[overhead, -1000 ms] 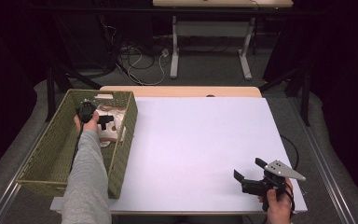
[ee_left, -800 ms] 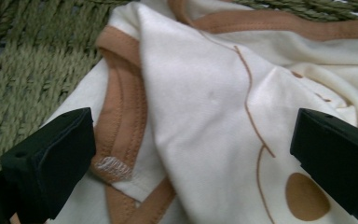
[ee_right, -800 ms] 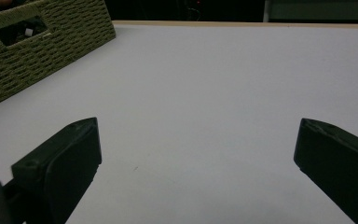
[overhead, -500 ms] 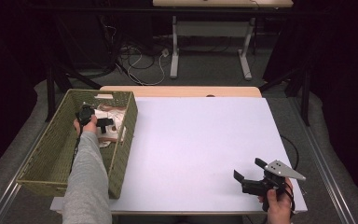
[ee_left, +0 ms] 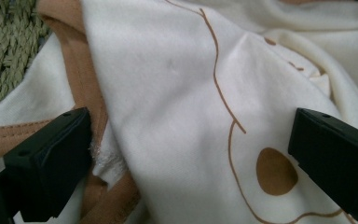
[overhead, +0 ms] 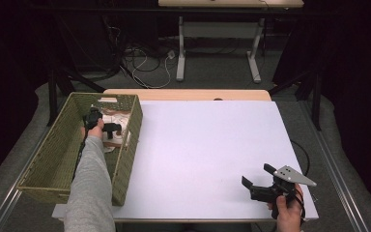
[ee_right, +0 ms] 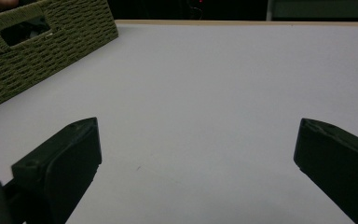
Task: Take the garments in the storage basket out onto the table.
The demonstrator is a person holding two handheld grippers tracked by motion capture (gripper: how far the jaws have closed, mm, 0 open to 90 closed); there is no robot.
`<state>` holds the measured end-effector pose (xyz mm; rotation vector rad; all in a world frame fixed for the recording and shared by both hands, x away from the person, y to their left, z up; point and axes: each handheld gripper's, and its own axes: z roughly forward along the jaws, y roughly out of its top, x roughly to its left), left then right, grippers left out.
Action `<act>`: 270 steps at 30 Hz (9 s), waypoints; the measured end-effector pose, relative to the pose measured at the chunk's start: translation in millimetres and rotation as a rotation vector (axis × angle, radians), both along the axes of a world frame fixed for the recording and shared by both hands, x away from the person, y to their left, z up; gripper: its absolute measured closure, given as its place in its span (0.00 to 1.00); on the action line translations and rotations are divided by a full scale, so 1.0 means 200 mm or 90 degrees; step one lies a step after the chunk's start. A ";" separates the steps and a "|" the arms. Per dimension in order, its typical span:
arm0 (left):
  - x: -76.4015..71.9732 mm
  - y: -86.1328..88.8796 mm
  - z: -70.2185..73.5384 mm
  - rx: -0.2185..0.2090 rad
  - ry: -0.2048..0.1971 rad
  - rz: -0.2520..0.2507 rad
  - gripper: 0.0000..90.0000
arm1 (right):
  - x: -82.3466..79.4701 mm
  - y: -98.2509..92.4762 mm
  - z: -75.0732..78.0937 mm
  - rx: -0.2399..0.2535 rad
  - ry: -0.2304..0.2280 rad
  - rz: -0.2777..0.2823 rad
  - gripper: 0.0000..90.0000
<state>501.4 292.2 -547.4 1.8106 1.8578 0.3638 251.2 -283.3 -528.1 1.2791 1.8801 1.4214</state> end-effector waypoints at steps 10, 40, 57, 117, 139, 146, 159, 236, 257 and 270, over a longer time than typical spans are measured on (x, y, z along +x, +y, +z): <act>0.00 -0.06 0.02 -0.054 0.006 -0.026 0.07 | 0.01 0.00 -0.01 0.004 0.002 -0.001 0.01; 0.00 -0.19 0.00 0.031 0.018 -0.081 0.02 | 0.02 0.01 -0.02 0.007 0.010 0.008 0.01; -0.01 -0.19 0.00 0.072 0.009 -0.110 0.11 | 0.02 0.00 -0.02 0.009 0.018 0.013 0.05; -0.06 -0.16 0.30 0.030 0.012 -0.082 0.80 | 0.03 -0.01 -0.03 0.018 0.029 0.009 0.06; -0.17 -0.16 0.43 0.029 -0.018 -0.050 0.80 | 0.03 -0.01 -0.03 0.024 0.029 0.009 0.06; -0.25 -0.13 0.46 0.020 -0.035 -0.053 0.80 | 0.03 -0.01 -0.03 0.027 0.027 0.004 0.06; -0.41 -0.08 0.55 0.000 -0.078 -0.071 0.80 | 0.03 0.00 -0.03 0.039 0.044 -0.001 0.06; -0.93 -0.16 0.64 -0.109 -0.280 -0.184 0.80 | 0.02 -0.01 -0.02 0.018 0.020 0.010 0.06; -1.00 -0.37 0.65 -0.148 -0.300 -0.289 0.80 | 0.02 -0.01 -0.02 0.020 0.022 0.012 0.06; -1.03 -0.53 0.62 -0.148 -0.295 -0.345 0.80 | 0.02 -0.01 -0.02 0.021 0.018 0.012 0.06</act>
